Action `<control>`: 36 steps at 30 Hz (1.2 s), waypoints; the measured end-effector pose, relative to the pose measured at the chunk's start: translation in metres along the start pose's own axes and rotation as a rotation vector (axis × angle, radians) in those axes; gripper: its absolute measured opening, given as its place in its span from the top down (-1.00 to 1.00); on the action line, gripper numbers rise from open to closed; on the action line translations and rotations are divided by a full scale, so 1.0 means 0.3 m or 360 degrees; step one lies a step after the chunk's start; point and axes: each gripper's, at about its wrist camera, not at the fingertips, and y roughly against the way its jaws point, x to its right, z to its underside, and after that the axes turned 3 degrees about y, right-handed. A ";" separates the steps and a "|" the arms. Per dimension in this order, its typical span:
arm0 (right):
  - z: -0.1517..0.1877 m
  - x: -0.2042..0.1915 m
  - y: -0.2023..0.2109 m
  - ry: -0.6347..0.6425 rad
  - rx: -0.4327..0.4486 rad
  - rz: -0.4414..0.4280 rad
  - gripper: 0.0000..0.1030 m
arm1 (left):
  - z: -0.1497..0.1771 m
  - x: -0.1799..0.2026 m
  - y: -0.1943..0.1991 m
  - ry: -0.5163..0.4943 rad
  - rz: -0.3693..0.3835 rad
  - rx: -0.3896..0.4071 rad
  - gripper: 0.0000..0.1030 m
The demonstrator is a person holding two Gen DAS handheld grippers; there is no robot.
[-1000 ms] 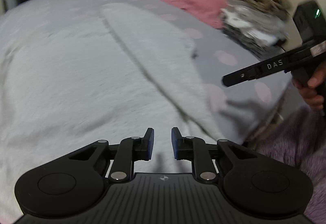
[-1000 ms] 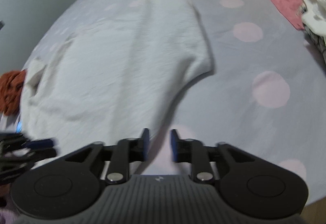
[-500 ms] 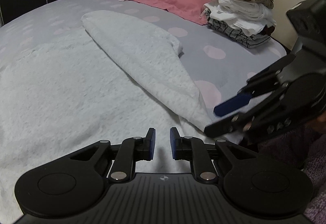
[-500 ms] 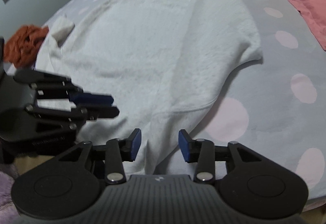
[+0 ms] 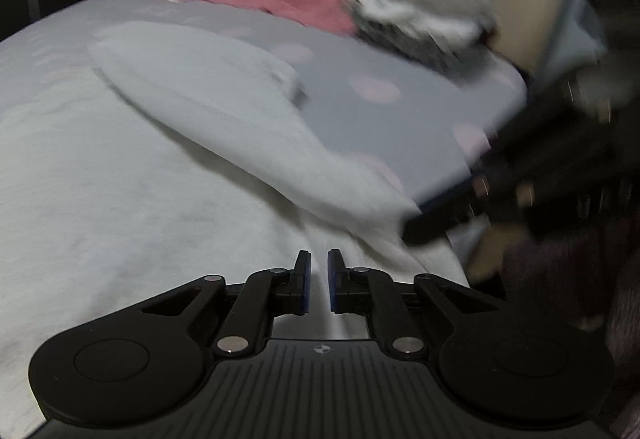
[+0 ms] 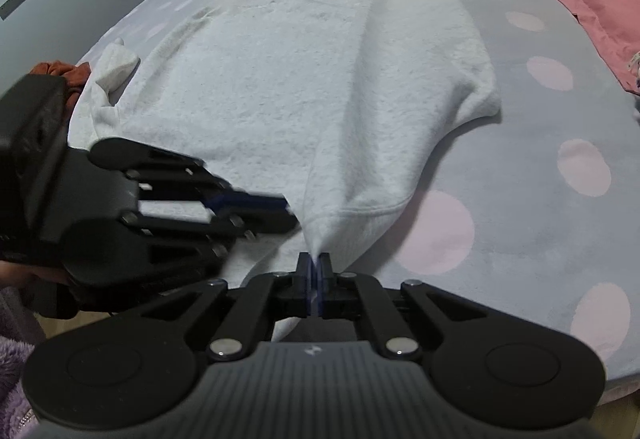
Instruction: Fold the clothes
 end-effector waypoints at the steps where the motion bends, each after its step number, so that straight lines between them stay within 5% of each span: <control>1: 0.000 -0.001 0.002 0.0003 0.0004 -0.0006 0.94 | 0.010 0.018 -0.010 -0.0046 0.0040 -0.0017 0.99; 10: 0.001 -0.018 -0.012 0.0020 -0.0037 -0.0033 0.94 | 0.061 0.120 0.033 -0.0334 0.0069 -0.0057 1.00; 13: -0.003 -0.028 -0.032 0.0034 -0.0065 -0.0049 0.94 | 0.089 0.116 0.052 -0.0289 0.0098 -0.0104 1.00; 20: -0.031 -0.066 -0.112 0.0081 -0.0170 -0.0054 0.82 | 0.112 0.007 0.183 0.0049 -0.0044 -0.0047 1.00; 22: -0.046 -0.094 -0.112 0.0125 -0.0175 -0.0037 0.65 | 0.116 -0.037 0.226 0.0175 -0.0141 -0.0051 1.00; 24: -0.065 -0.125 -0.107 0.0175 -0.0158 -0.0028 0.21 | 0.122 -0.090 0.271 0.0312 -0.0225 -0.0057 1.00; 30: -0.153 -0.226 -0.122 0.0316 -0.0106 0.0037 0.13 | 0.144 -0.261 0.390 0.0672 -0.0458 -0.0036 0.70; 36: -0.260 -0.303 -0.200 0.0378 -0.0138 0.0060 0.02 | 0.179 -0.462 0.492 0.0997 -0.0616 -0.0005 0.70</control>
